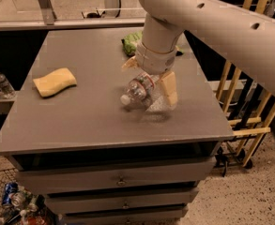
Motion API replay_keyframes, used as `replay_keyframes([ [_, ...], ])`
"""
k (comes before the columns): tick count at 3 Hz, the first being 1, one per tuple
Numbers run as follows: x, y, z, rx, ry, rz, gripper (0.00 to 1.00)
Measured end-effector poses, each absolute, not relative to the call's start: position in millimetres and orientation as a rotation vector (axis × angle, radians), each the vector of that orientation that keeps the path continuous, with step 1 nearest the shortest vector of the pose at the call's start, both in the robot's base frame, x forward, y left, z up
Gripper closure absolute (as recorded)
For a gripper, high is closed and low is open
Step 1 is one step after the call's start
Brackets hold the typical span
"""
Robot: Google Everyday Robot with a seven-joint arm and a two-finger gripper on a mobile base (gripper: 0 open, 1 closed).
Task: Knock water bottle over
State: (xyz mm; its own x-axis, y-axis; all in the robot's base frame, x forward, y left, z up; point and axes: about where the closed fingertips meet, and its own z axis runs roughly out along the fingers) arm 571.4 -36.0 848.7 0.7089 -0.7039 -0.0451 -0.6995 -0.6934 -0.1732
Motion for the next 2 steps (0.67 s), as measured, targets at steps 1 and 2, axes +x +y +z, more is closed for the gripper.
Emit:
replay_keyframes([
  [1, 579.6, -39.3, 874.2, -2.767, 1.129, -0.145, 0.00],
  [2, 580.7, -38.8, 874.0, -2.767, 1.127, -0.152, 0.00],
])
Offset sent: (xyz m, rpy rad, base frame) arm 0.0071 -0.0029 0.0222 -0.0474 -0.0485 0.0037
